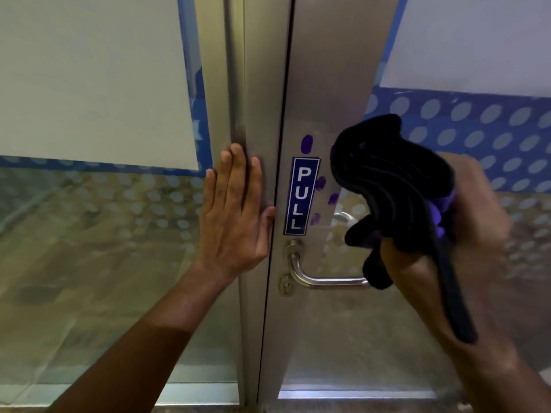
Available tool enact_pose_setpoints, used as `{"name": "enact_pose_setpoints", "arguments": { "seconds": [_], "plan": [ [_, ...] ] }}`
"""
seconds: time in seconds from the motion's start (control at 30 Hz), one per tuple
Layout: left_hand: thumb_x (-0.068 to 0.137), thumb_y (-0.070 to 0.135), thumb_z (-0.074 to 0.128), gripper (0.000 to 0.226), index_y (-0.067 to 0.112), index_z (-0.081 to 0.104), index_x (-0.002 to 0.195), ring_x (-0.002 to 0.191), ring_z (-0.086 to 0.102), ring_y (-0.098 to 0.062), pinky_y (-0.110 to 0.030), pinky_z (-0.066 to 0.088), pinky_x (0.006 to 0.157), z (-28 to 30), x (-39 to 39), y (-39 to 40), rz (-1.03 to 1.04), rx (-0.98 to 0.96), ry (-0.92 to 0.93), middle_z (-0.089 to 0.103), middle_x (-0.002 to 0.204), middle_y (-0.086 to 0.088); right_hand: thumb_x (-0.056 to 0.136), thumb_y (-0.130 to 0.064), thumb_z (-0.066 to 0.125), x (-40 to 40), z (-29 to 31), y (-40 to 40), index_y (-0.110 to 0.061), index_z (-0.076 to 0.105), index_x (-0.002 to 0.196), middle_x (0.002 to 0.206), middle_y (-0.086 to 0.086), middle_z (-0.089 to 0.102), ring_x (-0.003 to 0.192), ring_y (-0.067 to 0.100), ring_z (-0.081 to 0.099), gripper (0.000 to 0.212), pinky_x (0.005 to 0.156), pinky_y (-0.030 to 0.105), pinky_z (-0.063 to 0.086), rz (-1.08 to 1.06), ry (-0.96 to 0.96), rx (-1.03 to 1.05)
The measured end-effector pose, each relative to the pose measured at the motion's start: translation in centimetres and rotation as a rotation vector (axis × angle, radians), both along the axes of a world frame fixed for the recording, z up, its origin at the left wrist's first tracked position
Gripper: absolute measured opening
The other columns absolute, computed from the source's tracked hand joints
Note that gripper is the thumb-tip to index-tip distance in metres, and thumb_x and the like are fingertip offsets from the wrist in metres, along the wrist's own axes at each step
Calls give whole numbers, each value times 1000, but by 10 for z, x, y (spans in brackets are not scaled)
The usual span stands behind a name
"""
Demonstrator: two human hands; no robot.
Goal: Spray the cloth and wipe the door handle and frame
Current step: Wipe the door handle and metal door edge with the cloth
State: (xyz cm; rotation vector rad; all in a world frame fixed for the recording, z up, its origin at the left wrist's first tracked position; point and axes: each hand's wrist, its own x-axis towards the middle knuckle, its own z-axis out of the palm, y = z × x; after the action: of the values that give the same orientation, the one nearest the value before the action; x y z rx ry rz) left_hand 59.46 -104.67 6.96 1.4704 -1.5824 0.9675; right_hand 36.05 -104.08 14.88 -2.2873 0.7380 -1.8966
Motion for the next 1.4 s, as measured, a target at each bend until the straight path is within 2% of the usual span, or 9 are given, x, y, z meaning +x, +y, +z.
{"name": "enact_pose_setpoints", "arguments": {
  "seconds": [0.1,0.27,0.57,0.8,0.87,1.07,1.13,1.27,1.4],
  "plan": [
    [98,32,39,79,11,-12,156,152,-20,-22,-40,-10,124,-1,0,-1,22,-12,-14,-29,162,-4,88,-12,73,9,18,-20,2,63,119,106,19,62,95,22,59,36,83,24,48,-162,120,-114],
    [99,33,38,77,11,-9,156,153,-19,-24,-41,-9,125,-1,0,-1,17,-15,-13,-26,163,-5,89,-19,67,37,10,-35,2,63,124,113,26,60,101,39,56,41,84,47,48,-180,303,-210],
    [98,32,40,79,13,-10,156,152,-20,-21,-40,-9,124,0,-2,0,15,-24,-8,-28,162,-2,88,-28,70,44,-11,-45,-8,65,123,120,21,62,108,37,55,40,87,50,46,-229,562,-282],
    [98,33,40,78,12,-9,156,152,-19,-22,-41,-9,124,-1,-2,-2,20,-32,-11,-27,162,-4,91,-20,63,56,-8,-46,-2,65,122,112,26,61,104,33,52,36,85,47,48,-274,228,-188],
    [98,32,42,79,12,-9,156,152,-18,-22,-42,-8,125,-2,-2,-3,15,-36,-9,-26,163,-3,90,-15,69,63,-6,-47,-4,66,122,112,24,63,103,36,56,34,85,48,48,-290,252,-232],
    [98,33,39,78,12,-10,156,152,-19,-21,-40,-9,124,-1,-1,-3,17,-37,-16,-27,162,-3,86,-19,74,38,-30,-52,-8,67,120,118,21,64,107,38,57,37,87,50,46,-212,590,-299],
    [97,32,41,81,12,-11,156,152,-20,-21,-40,-10,124,0,-2,-3,23,-29,-14,-28,162,-3,84,-17,77,33,-33,-50,-6,68,118,115,22,64,105,37,56,36,85,50,47,-215,542,-258],
    [98,33,38,79,12,-11,156,152,-20,-22,-40,-10,124,-1,-2,-2,26,-24,-10,-28,162,-3,89,-18,67,55,-19,-44,-2,65,121,113,24,61,105,32,51,36,86,47,48,-264,230,-154],
    [100,33,36,76,14,-12,156,152,-20,-21,-41,-8,124,0,-3,-2,4,-38,-3,-28,162,-2,88,-15,73,65,-21,-46,-6,66,122,114,22,64,105,37,58,36,86,49,47,-281,349,-256]
  ]
}}
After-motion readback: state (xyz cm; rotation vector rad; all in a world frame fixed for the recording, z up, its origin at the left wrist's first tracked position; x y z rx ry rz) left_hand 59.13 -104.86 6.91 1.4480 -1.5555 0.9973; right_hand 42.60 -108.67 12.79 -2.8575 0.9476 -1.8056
